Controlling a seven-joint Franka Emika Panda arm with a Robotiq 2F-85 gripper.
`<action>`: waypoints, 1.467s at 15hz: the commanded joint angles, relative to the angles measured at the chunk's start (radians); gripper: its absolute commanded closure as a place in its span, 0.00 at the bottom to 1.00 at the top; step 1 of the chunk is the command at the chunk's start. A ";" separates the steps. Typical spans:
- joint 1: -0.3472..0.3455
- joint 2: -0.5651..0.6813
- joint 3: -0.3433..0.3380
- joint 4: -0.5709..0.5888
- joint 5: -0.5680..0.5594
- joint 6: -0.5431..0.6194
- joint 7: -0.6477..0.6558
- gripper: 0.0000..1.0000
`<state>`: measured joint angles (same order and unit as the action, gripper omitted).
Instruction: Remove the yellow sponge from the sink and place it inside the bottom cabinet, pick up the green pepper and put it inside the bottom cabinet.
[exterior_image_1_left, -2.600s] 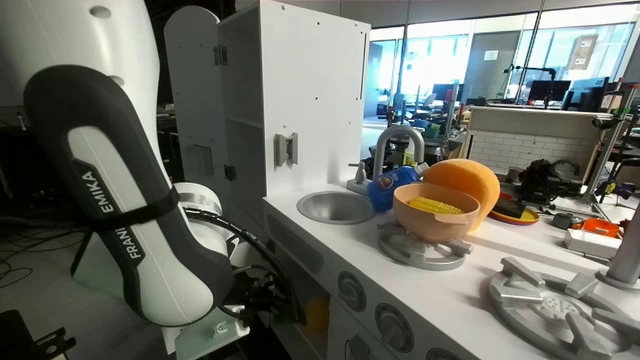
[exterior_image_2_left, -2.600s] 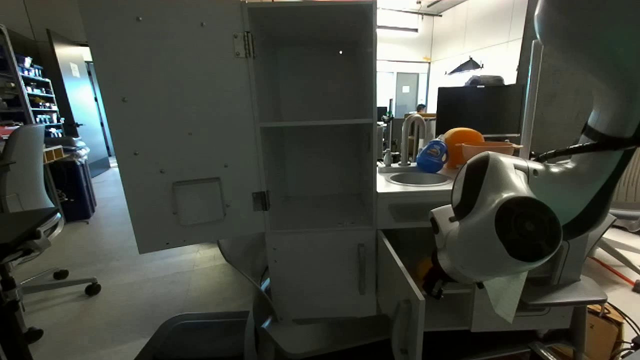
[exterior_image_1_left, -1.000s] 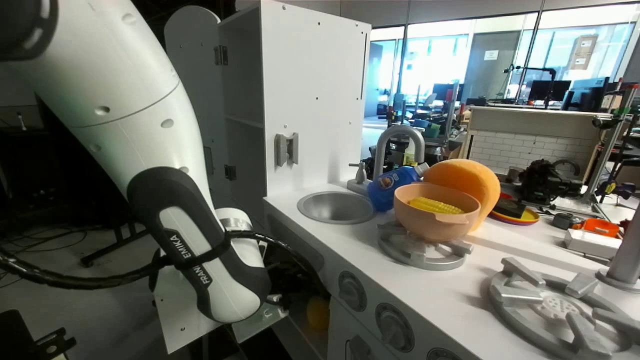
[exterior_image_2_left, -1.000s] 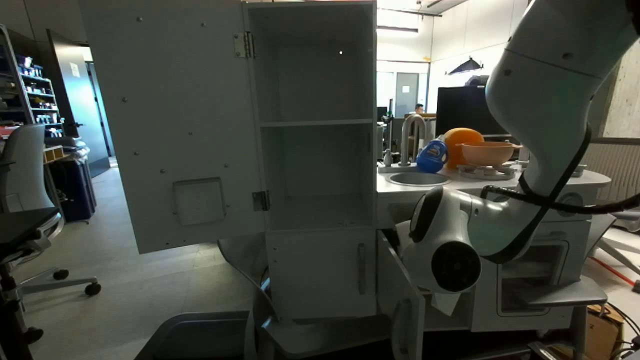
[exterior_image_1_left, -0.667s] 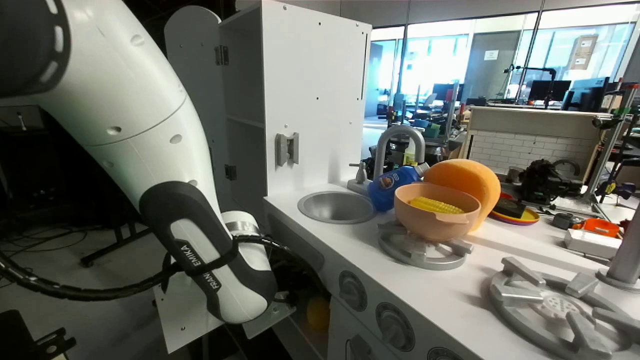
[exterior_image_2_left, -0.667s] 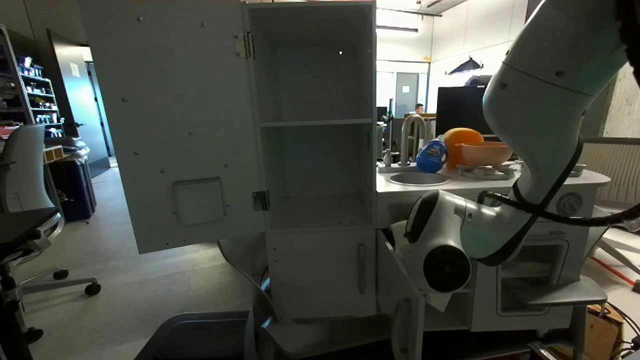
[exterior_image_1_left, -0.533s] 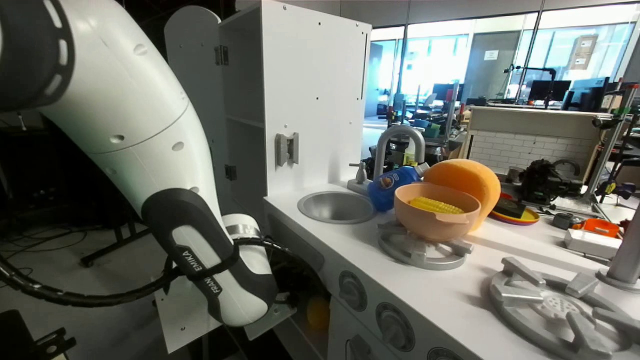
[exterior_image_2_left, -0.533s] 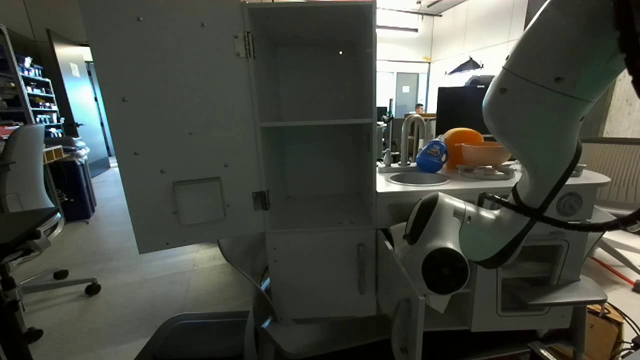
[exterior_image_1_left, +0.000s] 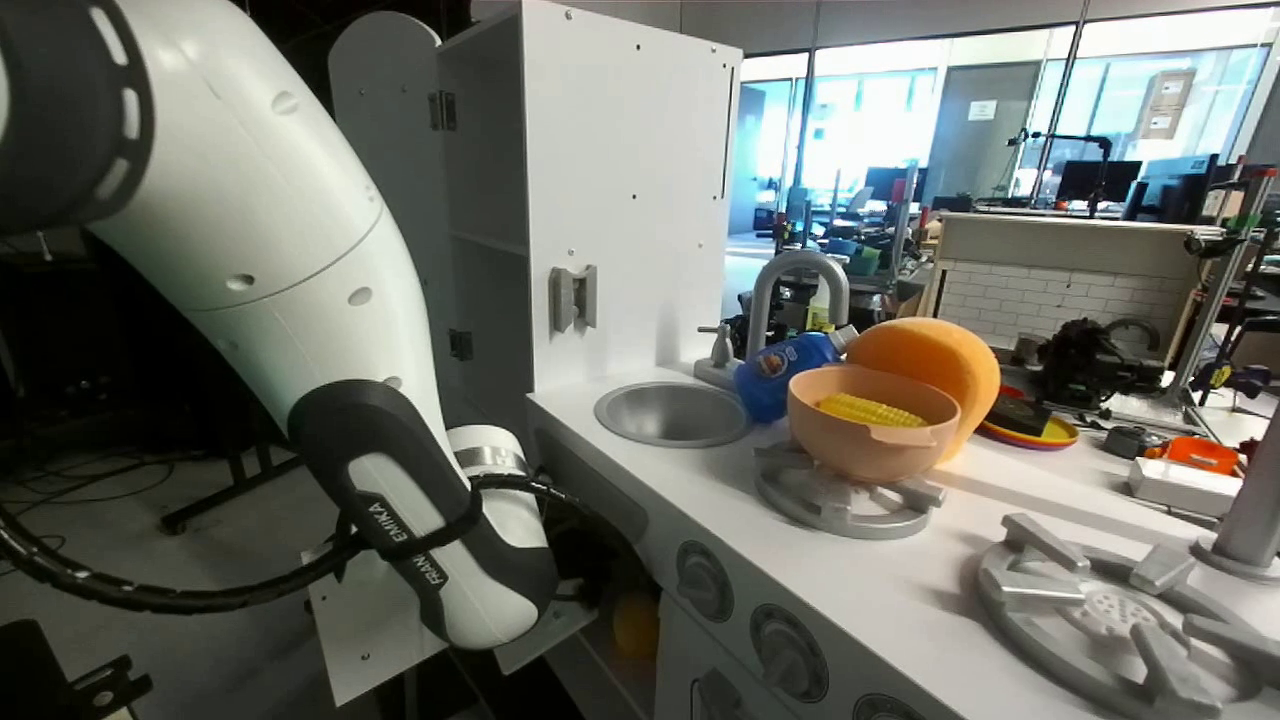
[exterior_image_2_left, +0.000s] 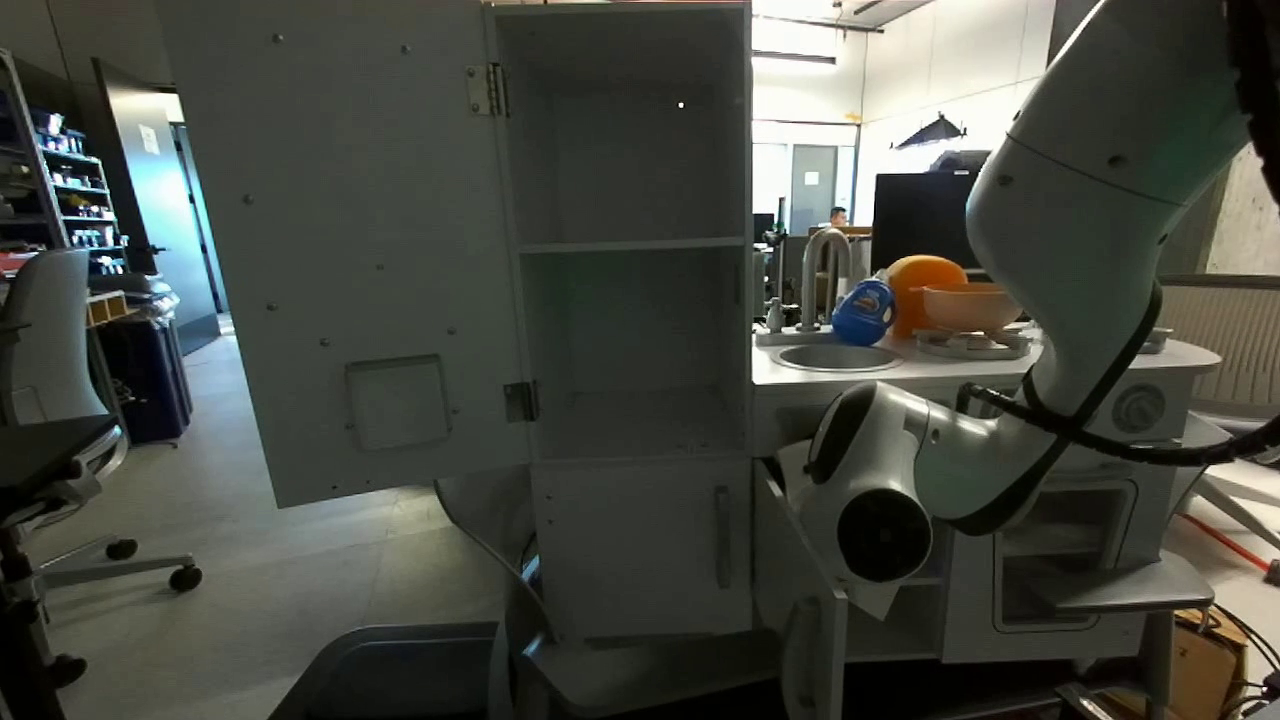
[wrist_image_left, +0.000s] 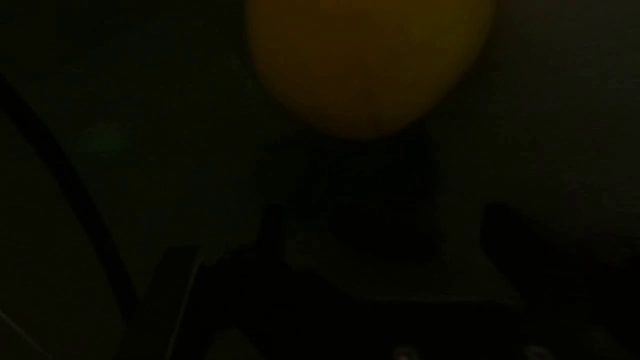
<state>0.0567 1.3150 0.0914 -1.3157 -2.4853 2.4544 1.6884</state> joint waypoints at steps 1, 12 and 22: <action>-0.011 -0.104 0.028 -0.145 0.075 0.019 -0.092 0.00; -0.077 -0.492 0.070 -0.649 0.322 0.096 -0.332 0.00; -0.063 -1.013 0.110 -1.059 0.801 0.299 -0.704 0.00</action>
<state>-0.0242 0.4567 0.1722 -2.2567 -1.8738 2.7080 1.1243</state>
